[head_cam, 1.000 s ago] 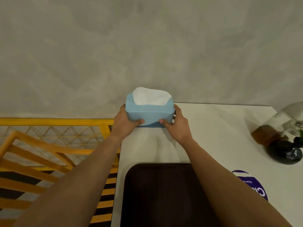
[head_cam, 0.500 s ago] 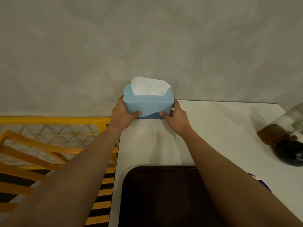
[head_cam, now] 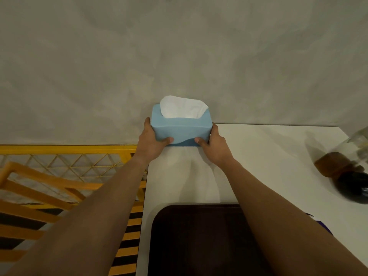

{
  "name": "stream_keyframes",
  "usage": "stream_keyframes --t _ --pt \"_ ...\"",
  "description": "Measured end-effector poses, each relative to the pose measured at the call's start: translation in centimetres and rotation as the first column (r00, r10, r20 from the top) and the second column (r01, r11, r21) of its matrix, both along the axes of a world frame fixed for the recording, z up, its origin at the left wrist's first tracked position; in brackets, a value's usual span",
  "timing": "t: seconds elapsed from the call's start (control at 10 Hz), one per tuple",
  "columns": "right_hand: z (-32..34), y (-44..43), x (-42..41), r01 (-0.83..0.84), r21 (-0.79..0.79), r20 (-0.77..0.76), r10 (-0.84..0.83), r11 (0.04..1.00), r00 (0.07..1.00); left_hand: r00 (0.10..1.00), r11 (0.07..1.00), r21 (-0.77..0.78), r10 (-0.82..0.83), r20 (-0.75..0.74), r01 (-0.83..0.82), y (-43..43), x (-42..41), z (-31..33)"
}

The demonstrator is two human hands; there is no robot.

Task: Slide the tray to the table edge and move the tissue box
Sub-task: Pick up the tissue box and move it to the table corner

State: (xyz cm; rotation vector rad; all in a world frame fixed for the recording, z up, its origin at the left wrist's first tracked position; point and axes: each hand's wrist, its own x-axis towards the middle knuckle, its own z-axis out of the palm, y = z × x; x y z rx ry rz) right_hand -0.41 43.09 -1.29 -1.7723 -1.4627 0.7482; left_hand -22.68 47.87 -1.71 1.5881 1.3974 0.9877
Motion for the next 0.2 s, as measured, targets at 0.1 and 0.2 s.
stream_keyframes --t 0.1,0.2 --pt "0.5 0.1 0.0 0.003 -0.052 0.006 -0.002 0.999 1.000 0.999 0.998 -0.050 -0.032 -0.028 0.030 -0.1 0.0 0.5" --pt "1.8 0.0 -0.1 -0.017 -0.098 0.076 0.024 0.995 0.997 0.993 0.990 -0.119 -0.090 -0.077 0.081 -0.6 -0.8 1.9"
